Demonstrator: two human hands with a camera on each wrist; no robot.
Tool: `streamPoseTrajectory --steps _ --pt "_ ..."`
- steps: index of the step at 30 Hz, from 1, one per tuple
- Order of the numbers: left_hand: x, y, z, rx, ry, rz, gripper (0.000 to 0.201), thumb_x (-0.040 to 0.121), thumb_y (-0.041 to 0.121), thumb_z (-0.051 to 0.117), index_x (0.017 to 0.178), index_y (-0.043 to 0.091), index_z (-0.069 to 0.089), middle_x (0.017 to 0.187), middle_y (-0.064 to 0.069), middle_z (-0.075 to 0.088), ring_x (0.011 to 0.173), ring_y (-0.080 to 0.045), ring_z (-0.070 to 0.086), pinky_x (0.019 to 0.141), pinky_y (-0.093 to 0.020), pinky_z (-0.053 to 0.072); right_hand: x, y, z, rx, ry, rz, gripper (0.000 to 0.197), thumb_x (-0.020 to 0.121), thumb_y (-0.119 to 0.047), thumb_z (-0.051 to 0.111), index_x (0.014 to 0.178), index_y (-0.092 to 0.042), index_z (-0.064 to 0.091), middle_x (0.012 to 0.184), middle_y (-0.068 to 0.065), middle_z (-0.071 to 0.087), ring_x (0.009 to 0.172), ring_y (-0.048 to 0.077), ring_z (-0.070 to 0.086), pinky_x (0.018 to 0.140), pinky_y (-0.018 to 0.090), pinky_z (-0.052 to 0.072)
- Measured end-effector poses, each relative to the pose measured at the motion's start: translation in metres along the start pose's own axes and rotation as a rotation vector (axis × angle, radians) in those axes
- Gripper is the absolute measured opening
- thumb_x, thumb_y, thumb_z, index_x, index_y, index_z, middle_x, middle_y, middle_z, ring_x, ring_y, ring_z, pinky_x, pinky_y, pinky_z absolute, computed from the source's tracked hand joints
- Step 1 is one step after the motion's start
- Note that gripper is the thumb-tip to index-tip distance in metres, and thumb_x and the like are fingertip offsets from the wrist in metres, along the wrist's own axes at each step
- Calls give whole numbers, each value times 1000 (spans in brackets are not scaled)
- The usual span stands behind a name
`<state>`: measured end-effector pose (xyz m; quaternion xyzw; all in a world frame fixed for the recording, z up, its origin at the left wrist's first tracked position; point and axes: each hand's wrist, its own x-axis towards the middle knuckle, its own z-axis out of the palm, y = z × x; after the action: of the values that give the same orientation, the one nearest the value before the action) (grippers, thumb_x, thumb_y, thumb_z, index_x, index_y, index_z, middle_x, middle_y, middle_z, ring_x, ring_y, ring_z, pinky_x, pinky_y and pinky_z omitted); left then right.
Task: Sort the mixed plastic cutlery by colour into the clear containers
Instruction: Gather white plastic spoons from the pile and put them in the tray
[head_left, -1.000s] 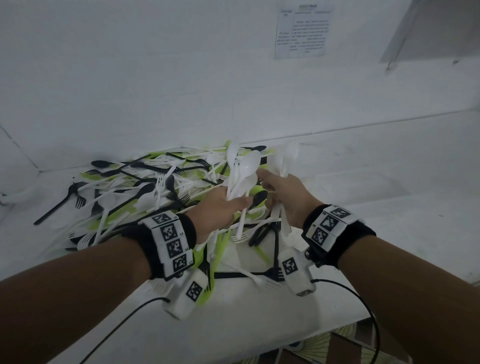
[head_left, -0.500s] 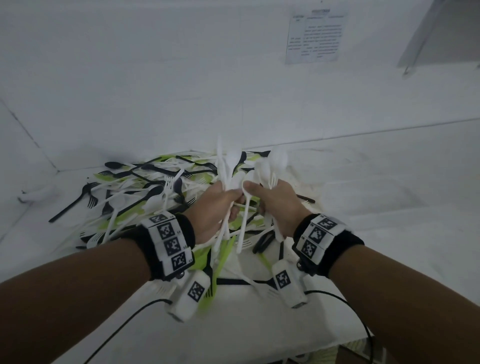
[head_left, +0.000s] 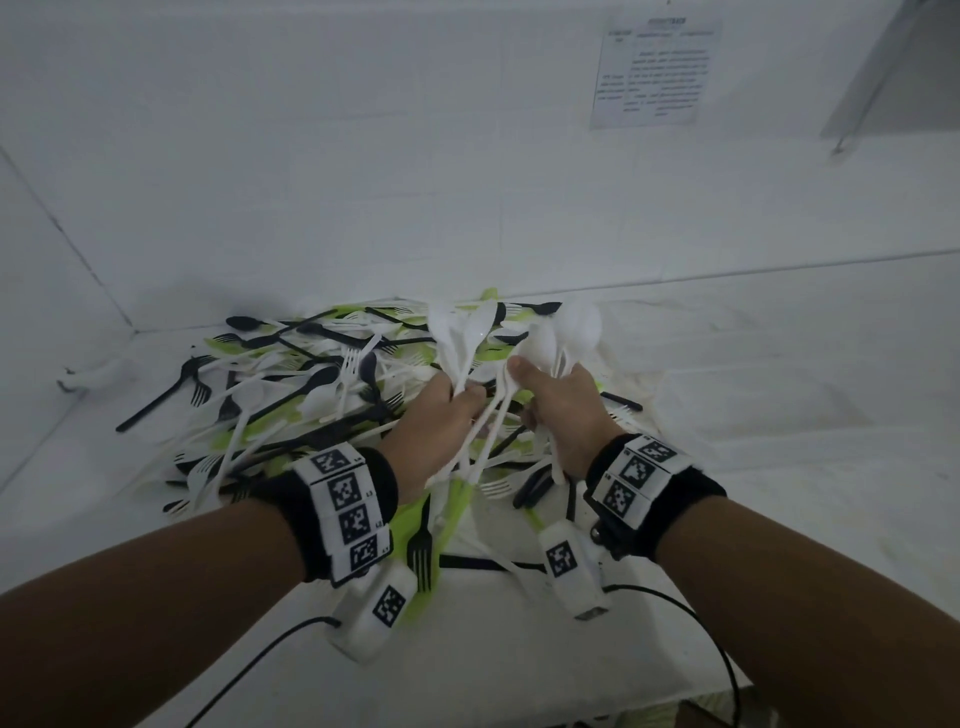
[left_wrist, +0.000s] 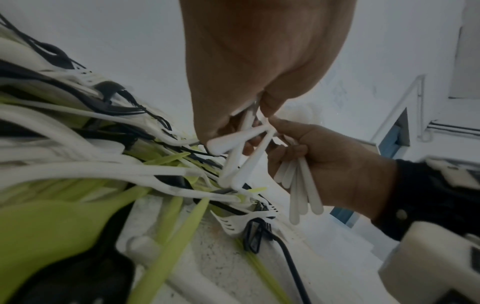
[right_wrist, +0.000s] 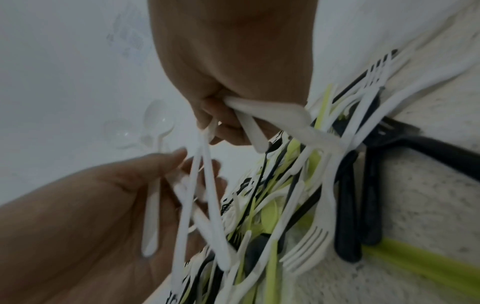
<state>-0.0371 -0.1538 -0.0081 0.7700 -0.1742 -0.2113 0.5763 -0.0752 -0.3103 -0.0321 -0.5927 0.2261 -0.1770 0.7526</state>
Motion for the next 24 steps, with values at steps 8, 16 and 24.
streamPoseTrajectory --steps 8,16,24 --pt "4 -4 -6 -36 -27 -123 16 100 32 51 105 18 44 78 1 41 64 -13 37 59 -29 34 6 -4 -20 -8 20 10 28 92 -25 77 101 1 68 72 4 61 48 16 47 51 30 45" --pt "6 -7 2 -55 -130 -118 25 105 32 49 97 8 50 82 -5 42 71 -18 42 69 -32 36 7 -8 -8 79 -17 -41 18 91 -21 78 90 -9 64 63 -5 58 47 11 47 49 28 40" --pt "7 -4 0 -263 -219 -162 45 101 40 54 117 -2 58 89 -11 51 80 -25 49 74 -32 43 11 -2 1 30 38 47 29 87 -32 81 86 -8 64 63 1 59 51 17 49 50 27 46"
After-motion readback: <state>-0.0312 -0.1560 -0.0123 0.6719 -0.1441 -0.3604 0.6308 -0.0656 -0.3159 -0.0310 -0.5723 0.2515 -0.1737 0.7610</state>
